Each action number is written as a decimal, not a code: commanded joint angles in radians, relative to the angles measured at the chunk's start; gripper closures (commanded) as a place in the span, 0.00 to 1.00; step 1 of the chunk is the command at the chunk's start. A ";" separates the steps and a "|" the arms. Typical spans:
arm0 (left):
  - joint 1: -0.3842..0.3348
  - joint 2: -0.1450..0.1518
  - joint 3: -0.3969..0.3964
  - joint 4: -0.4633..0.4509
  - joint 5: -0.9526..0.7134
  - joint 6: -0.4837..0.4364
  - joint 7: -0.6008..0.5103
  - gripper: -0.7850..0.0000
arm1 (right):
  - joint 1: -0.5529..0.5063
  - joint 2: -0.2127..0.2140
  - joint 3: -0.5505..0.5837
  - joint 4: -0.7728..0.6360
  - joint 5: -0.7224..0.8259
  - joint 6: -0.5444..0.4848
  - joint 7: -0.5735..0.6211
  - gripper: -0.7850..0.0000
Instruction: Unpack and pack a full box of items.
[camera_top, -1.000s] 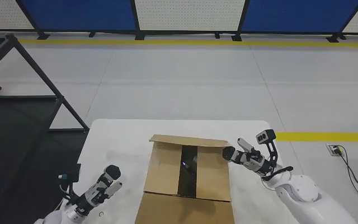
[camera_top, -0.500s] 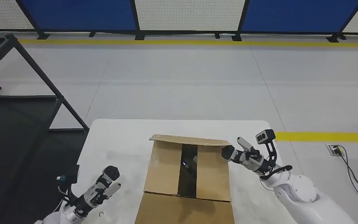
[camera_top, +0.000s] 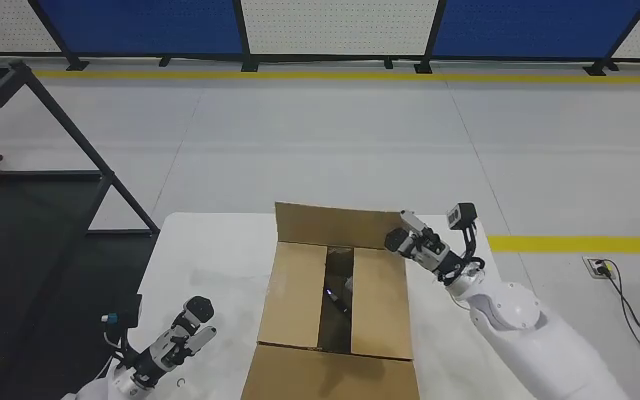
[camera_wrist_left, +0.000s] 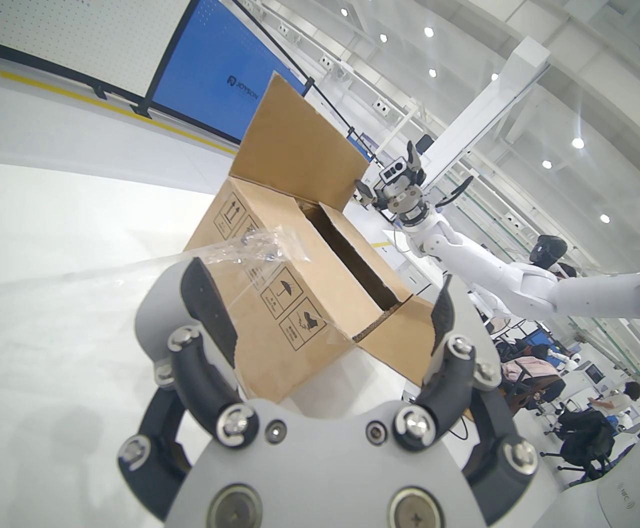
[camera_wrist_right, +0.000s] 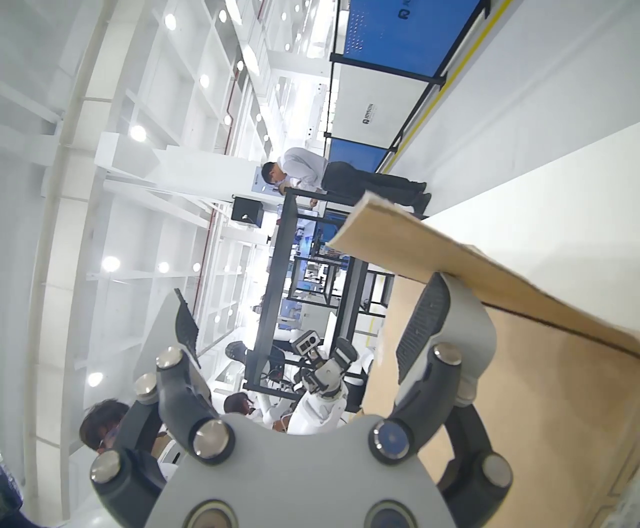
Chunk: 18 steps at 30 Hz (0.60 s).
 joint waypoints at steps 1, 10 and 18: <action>0.000 0.000 0.000 0.000 0.000 0.000 0.000 0.00 | 0.029 -0.017 -0.012 0.047 0.002 0.011 -0.003 0.00; 0.000 0.000 0.000 0.000 0.000 0.000 0.000 0.00 | 0.135 -0.105 -0.087 0.237 -0.057 0.042 -0.051 0.00; 0.000 0.000 0.000 0.000 0.000 0.000 0.000 0.00 | 0.209 -0.170 -0.137 0.348 -0.127 0.146 -0.048 0.00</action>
